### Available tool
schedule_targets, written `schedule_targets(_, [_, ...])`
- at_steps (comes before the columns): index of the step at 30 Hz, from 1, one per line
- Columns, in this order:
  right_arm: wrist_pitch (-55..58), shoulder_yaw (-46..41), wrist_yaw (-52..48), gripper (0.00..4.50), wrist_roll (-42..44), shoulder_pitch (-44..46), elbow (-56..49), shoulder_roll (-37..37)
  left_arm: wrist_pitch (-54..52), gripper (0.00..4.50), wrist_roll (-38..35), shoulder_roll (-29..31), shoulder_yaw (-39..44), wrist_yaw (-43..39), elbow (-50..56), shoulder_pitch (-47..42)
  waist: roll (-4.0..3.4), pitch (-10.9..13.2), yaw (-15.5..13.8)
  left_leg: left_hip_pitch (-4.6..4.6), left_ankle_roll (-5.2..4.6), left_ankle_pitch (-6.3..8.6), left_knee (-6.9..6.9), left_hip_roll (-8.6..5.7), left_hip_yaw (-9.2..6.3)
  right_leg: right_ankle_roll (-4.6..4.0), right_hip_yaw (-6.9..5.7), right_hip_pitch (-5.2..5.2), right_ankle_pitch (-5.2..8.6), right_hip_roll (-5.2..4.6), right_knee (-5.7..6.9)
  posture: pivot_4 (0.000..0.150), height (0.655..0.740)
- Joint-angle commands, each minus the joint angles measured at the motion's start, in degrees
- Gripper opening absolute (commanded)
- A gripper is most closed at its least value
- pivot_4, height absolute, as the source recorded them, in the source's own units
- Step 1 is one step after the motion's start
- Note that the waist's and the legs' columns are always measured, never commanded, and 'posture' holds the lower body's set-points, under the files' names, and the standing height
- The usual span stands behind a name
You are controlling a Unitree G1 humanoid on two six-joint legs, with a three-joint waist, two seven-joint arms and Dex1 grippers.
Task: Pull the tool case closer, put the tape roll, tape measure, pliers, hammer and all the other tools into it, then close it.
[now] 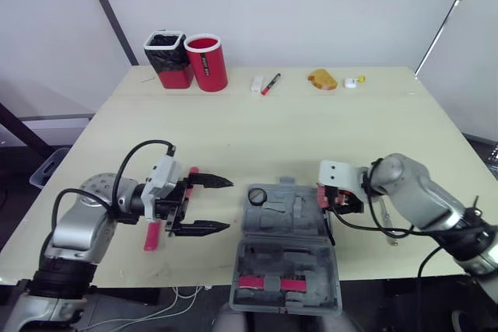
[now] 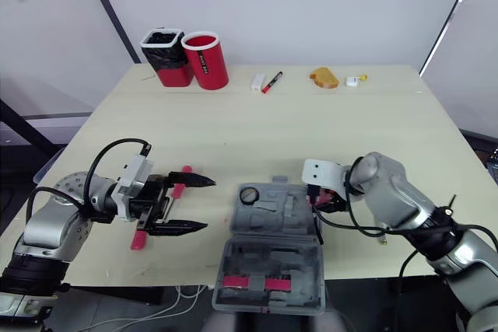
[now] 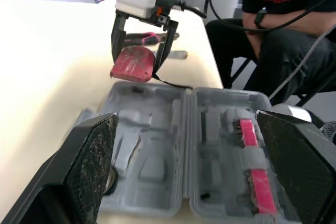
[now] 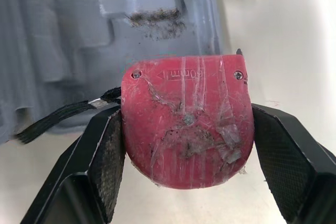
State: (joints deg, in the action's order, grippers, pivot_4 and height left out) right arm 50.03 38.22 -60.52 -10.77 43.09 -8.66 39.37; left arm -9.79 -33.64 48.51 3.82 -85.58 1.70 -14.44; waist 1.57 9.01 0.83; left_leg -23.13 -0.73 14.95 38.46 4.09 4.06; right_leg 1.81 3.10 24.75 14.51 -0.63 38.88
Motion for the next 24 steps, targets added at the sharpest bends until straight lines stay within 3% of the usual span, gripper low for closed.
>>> schedule_targets(1, [-0.33,2.2,0.34,3.02,-2.16,1.62,2.25,-1.48,-0.22,4.5,-0.15,1.3,2.4,0.38,0.94,0.27,0.0,0.0,-0.02,-0.01,0.0,0.0,0.0,0.0,0.0,0.0,0.0,0.0,0.0,0.0,0.0,0.15,0.74])
schedule_targets(24, [-2.38,4.92,-1.44,3.02,-5.62,1.07,1.09,-4.31,-0.36,4.5,1.31,2.02,2.33,-0.72,-0.74,-1.6,0.0,0.0,0.0,-0.01,0.0,0.0,0.0,0.01,-0.01,0.0,-0.03,0.01,-0.01,0.0,0.04,0.15,0.74])
